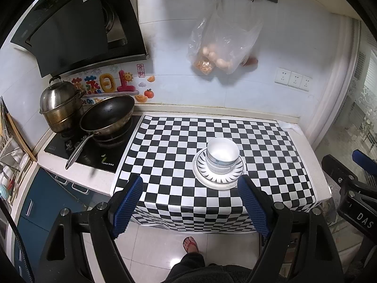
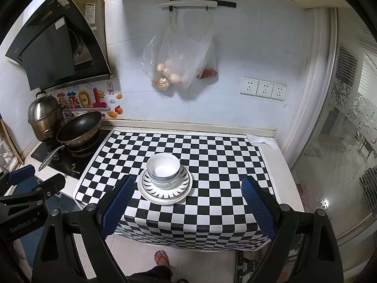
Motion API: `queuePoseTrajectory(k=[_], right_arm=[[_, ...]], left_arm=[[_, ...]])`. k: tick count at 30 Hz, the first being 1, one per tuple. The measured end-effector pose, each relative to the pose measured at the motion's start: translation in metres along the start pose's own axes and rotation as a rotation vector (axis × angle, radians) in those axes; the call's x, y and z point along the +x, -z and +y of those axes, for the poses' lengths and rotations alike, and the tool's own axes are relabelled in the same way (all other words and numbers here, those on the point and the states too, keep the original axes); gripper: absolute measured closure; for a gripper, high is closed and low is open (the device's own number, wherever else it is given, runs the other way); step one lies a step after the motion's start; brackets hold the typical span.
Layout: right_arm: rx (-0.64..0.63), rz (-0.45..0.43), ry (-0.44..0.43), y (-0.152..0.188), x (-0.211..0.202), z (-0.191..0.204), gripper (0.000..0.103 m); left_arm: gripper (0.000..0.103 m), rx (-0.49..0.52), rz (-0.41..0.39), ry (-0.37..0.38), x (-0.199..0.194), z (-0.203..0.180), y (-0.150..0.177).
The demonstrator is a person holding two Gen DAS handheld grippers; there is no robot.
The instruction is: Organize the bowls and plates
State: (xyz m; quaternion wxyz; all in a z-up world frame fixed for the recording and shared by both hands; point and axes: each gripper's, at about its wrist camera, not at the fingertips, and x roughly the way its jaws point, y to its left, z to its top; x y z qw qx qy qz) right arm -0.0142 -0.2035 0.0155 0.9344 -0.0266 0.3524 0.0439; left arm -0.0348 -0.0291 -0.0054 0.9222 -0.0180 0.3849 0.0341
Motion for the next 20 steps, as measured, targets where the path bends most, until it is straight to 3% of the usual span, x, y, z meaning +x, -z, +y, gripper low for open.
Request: queuePoseTrajectory(k=[20], right_arm=[[-0.008, 0.019, -0.004, 0.0046, -0.0024, -0.0012, 0.009]], left_arm=[[0.021, -0.008, 0.010, -0.004, -0.0025, -0.0034, 0.0064]])
